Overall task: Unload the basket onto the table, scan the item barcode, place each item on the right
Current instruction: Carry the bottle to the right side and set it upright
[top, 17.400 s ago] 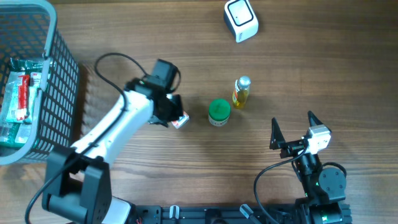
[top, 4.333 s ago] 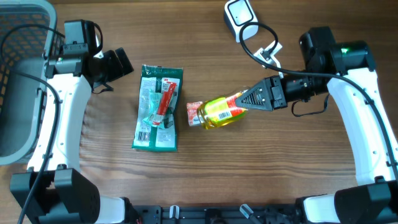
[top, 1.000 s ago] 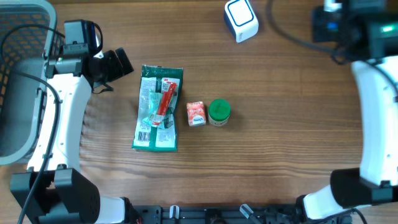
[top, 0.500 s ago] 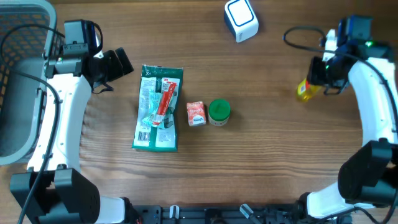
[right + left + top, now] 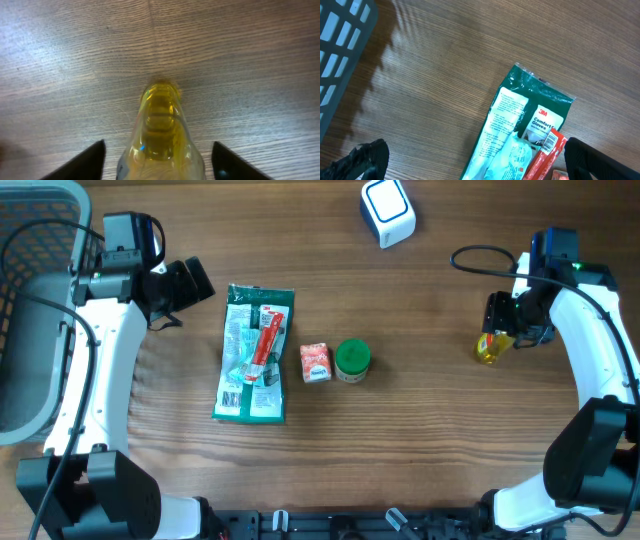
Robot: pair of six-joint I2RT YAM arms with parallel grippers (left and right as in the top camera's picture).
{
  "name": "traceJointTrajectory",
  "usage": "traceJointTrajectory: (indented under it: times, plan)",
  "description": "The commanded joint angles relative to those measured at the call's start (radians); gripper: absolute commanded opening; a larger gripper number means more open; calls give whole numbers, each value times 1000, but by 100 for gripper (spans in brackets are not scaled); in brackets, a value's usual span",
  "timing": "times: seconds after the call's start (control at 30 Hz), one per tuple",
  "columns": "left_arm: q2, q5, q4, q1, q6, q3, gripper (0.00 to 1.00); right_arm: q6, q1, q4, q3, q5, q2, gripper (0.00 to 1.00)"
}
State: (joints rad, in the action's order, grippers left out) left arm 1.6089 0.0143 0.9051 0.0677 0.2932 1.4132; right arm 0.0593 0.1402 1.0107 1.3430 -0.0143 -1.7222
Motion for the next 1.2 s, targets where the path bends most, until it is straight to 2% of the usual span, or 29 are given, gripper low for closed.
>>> traceJointTrajectory:
  times: [0.0, 0.13, 0.23, 0.33, 0.43, 0.57, 0.67, 0.73, 0.83, 0.97, 1.17]
  plan:
    - [-9, 8, -2, 2, -1, 11, 100, 3, -2, 1, 3, -19, 5, 90]
    - [-9, 8, -2, 3, -1, 11, 100, -3, -2, 39, 81, -57, 6, 91]
    - [-9, 8, -2, 2, -1, 11, 100, 6, -3, 144, 274, -56, 6, 100]
    - [-9, 8, -2, 2, -1, 11, 100, 83, -19, 259, 484, -48, 6, 100]
    - [-9, 8, -2, 2, -1, 11, 100, 137, -87, 338, 605, 58, 6, 100]
    - [-9, 8, -2, 2, -1, 11, 100, 369, -254, 393, 597, 69, 6, 100]
    - [-9, 8, -2, 2, -1, 11, 100, 487, -385, 352, 573, 85, 2, 100]
    - [-9, 8, -2, 2, -1, 11, 100, 630, -468, 346, 573, 95, -15, 100]
    - [-9, 8, -2, 2, -1, 11, 100, 708, -572, 337, 573, 94, -45, 99]
    - [-9, 8, -2, 3, -1, 11, 100, 825, -669, 336, 572, 46, -108, 94]
    - [-9, 8, -2, 2, -1, 11, 100, 990, -755, 338, 569, 15, -233, 90]
